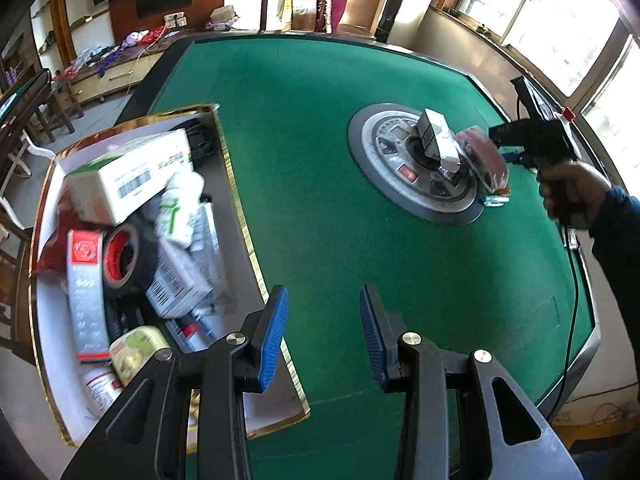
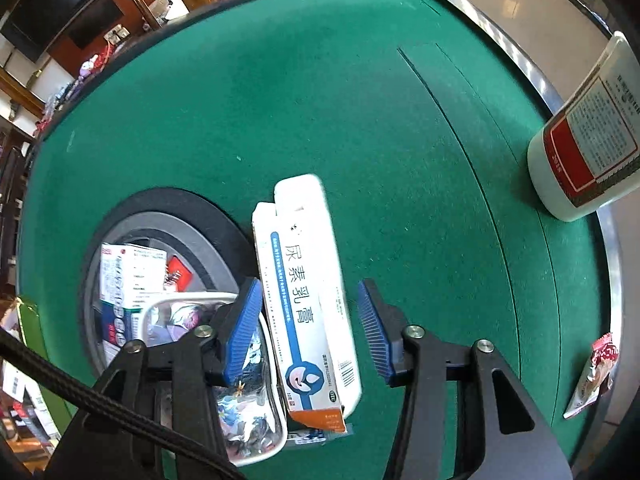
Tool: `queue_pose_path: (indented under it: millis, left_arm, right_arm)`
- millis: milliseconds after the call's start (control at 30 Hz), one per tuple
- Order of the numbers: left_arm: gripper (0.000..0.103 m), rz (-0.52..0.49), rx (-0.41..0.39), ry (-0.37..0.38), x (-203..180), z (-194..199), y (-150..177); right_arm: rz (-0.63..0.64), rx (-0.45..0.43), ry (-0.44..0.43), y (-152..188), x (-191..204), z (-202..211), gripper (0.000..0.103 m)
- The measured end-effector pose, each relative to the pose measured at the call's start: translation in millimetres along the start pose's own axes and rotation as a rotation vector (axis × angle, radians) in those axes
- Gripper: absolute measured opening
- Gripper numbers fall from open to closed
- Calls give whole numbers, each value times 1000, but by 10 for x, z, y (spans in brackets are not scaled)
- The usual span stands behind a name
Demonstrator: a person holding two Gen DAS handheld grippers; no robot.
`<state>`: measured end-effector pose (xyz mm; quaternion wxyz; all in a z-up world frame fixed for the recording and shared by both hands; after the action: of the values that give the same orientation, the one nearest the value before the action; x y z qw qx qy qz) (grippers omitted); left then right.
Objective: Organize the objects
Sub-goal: 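Grasp the white-and-blue ointment box with the right tool while the left tool grasps a blue medicine box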
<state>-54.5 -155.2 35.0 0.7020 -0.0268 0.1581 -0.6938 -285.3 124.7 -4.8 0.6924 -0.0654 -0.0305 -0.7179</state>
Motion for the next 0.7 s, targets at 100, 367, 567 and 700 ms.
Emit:
queue_pose_path:
  millis: [100,367,567,700]
  left_arm:
    - [32,-33,17,31,-158,-40,-176]
    - [48,-109,78,127,-735,-329,-1012]
    - [48,-137,111,86,-1125,-747,-1648]
    - [48,-167,141,30,-1330,-1049,-1892]
  right_arm:
    - [-11,-35,-21,77,-100,97,32]
    - [-26,-110,-141,840,-520,406,26]
    - [-27,-144,-266,1512,-668,505,26]
    - [-34,-146,-289,1734,-747,491,26]
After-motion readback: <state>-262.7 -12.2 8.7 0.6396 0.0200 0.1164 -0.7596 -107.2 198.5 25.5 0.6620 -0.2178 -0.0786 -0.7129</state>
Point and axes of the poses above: each gripper's, at about its wrist camera, not at the fingertips, and z roughly against the way its jaws point, x to its left, y to its underside, the point moved 4 cm from there along -z, roughly the way its jaws point, and after that the axes turned 11 degrees about x, right-handed, at the moved point
